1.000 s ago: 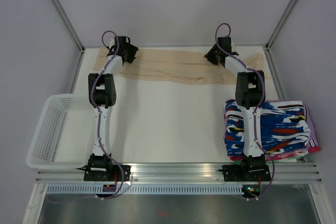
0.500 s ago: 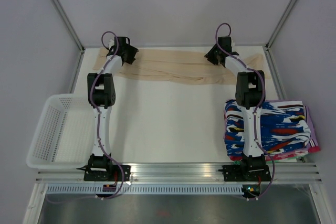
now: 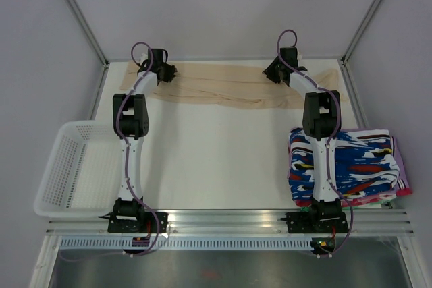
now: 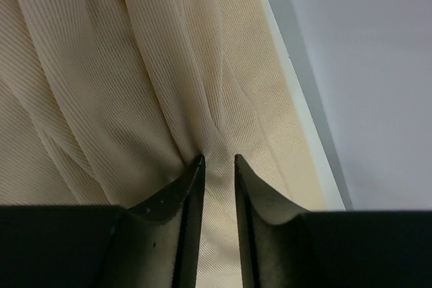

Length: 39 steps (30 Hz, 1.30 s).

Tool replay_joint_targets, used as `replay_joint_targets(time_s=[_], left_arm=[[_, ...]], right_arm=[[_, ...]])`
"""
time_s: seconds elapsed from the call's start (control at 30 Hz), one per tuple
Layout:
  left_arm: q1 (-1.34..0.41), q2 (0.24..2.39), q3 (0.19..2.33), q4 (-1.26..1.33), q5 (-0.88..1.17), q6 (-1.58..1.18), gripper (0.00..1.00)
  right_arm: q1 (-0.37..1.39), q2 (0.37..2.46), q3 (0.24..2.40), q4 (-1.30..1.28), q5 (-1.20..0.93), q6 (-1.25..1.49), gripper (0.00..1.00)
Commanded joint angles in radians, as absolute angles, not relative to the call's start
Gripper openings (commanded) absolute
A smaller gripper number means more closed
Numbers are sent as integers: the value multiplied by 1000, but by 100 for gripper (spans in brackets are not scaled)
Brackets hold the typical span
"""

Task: Fold and stack the trousers
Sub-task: Fold the trousers

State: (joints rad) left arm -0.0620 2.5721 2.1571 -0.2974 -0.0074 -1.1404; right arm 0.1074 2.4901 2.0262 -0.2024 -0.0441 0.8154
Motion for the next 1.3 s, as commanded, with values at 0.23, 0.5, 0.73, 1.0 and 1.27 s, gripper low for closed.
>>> replay_joint_targets(time_s=[0.23, 0.5, 0.73, 1.0, 1.27], left_arm=[[-69, 2643, 2227, -242, -54, -1209, 12], [-71, 2626, 2227, -80, -52, -1250, 2], [-74, 2643, 2275, 69, -93, -1288, 2], [-92, 2715, 2304, 155, -149, -1333, 2], [-95, 2747, 2356, 66, -227, -1345, 3]], right_arm=[[97, 2500, 2062, -212, -25, 807, 38], [97, 2502, 2072, -210, -40, 802, 38], [97, 2507, 2089, -170, -64, 805, 38], [95, 2479, 2111, -121, -112, 767, 39], [97, 2474, 2143, -133, -121, 736, 46]])
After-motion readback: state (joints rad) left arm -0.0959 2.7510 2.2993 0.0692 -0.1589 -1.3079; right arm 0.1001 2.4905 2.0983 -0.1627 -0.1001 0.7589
